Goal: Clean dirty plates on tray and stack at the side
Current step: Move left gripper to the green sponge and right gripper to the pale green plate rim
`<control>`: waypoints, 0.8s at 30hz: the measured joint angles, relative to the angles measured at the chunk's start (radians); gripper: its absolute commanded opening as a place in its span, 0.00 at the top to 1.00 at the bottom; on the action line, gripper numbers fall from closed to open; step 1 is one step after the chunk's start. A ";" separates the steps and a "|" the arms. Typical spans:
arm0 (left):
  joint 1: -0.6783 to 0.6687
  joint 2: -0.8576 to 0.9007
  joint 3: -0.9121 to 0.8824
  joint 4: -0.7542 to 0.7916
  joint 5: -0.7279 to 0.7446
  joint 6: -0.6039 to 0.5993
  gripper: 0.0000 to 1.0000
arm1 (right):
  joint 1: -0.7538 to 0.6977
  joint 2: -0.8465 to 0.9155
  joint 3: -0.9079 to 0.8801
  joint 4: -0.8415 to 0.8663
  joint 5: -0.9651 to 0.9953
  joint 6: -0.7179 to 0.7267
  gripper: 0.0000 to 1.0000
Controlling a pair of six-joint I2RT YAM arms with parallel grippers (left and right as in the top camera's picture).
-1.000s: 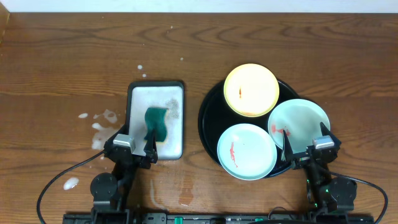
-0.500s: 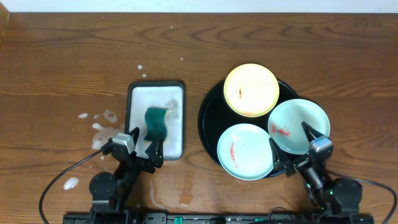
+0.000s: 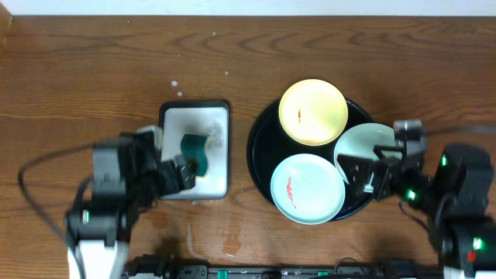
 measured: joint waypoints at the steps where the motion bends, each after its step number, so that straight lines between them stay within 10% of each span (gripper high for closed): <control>1: 0.000 0.045 0.021 -0.014 0.003 -0.001 0.02 | 0.000 0.033 0.020 -0.010 -0.011 0.000 0.01; 6: 0.000 0.218 0.047 -0.086 0.019 -0.003 0.02 | 0.000 0.156 0.043 -0.156 -0.003 0.011 0.01; 11: 0.000 0.358 0.047 -0.095 0.024 -0.003 0.02 | 0.000 0.291 -0.012 -0.261 0.145 0.031 0.23; 16: 0.000 0.412 0.047 -0.094 0.028 -0.003 0.00 | 0.000 0.384 -0.120 -0.174 0.228 0.052 0.52; 24: -0.046 0.412 0.047 -0.042 -0.050 0.008 0.07 | 0.000 0.554 -0.288 0.065 0.217 0.069 0.65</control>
